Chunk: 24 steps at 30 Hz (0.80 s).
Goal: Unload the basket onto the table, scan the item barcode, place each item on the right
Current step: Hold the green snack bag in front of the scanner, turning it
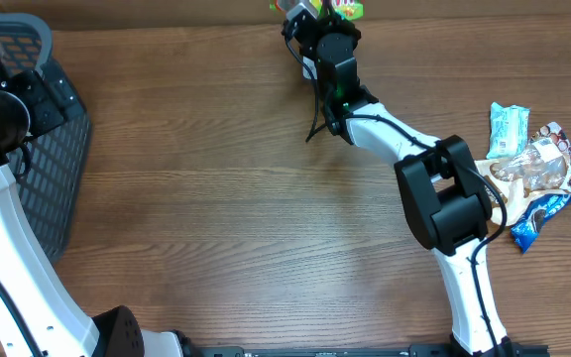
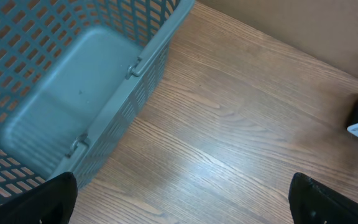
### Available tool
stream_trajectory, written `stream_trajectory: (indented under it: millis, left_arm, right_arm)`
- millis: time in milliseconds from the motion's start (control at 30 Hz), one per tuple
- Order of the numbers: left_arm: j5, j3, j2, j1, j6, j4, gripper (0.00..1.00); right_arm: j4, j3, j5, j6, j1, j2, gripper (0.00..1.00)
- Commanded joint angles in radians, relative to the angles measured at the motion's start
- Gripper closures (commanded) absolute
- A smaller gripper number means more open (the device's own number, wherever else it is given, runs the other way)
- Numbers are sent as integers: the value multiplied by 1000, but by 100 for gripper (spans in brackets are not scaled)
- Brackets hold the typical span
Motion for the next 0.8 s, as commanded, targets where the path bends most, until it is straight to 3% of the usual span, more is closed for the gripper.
stream_trajectory:
  millis: [0, 300, 767]
  left_arm:
    - [5, 13, 1, 0, -3, 2, 0]
    - [5, 13, 1, 0, -3, 2, 0]
    - [5, 13, 1, 0, -3, 2, 0]
  right_arm:
    - [2, 11, 44, -4, -6, -10, 96]
    - [-154, 11, 171, 4, 21, -10, 96]
    - [-92, 11, 262, -27, 74, -48, 96]
